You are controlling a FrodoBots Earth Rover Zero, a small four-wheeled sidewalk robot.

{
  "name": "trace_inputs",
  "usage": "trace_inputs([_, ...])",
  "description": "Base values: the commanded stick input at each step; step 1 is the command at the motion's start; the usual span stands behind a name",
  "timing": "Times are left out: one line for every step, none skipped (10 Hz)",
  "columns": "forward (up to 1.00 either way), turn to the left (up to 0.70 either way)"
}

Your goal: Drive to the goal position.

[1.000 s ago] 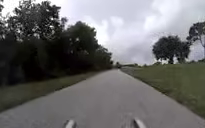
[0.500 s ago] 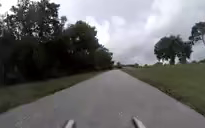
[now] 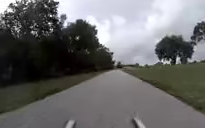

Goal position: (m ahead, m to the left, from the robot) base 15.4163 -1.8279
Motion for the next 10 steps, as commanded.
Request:
trace_inputs([0.70,-0.35])
trace_inputs([0.70,-0.24])
trace_inputs([0.70,-0.11])
trace_inputs([0.70,0.00])
trace_inputs([0.70,0.00])
trace_inputs([0.70,0.00])
trace_inputs([0.70,0.00])
trace_inputs([0.70,0.00])
trace_inputs([0.70,0.00])
trace_inputs([0.70,0.00])
